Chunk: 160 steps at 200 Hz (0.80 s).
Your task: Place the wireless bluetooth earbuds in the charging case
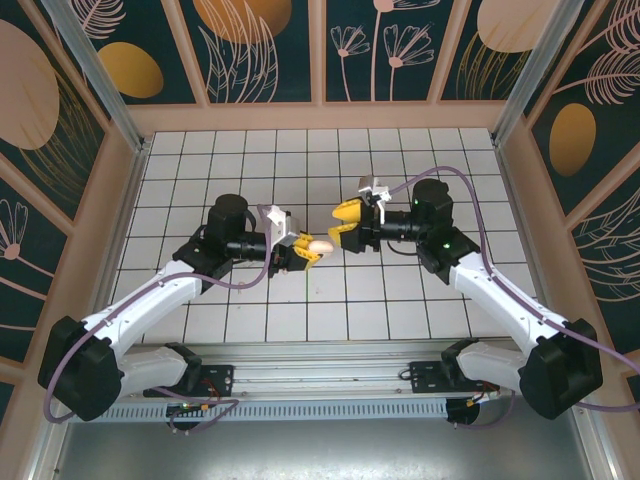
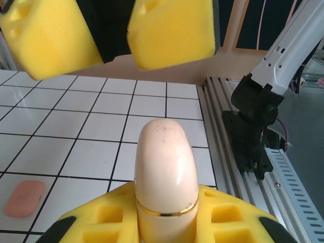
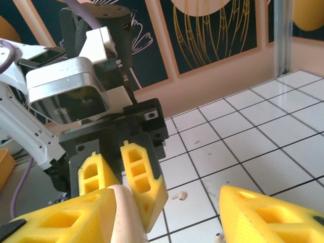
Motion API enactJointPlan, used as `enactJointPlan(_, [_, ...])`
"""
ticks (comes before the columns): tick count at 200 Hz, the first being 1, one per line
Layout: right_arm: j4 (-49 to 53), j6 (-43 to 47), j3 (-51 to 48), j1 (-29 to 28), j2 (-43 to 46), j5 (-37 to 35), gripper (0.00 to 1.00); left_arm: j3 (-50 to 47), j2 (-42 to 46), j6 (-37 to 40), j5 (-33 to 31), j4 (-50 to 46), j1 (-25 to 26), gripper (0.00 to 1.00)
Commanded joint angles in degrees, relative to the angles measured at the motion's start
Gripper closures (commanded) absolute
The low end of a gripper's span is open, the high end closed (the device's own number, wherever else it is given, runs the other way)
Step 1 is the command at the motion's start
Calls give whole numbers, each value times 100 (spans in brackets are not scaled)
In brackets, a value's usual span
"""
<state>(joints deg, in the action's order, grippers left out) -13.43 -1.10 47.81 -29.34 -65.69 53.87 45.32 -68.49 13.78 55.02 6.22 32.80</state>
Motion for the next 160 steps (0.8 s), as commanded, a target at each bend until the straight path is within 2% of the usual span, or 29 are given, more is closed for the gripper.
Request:
enactJointPlan(1, [248,295,43,-73,33,298,42,-78,22,96,132,230,-19,79])
enactJointPlan(41, [379,468,163,-287,-269,421,35,-23,-15,47,226,299,-19,79])
enactJointPlan(82, [560,628,297,-353,-457,636,34,43,-55,-20,257,310,-23,79])
enactJointPlan(112, [586,639,290,-365,-454,317,34,56,-51,-74,319,362,-19,79])
enactJointPlan(135, [466,437,256,-328,-448,-199,35,77,-33,-103,375,373,-20,79])
enactJointPlan(160, [236,156,212,-236,-431,-415,35,57,12,-97,364,380,-19,79])
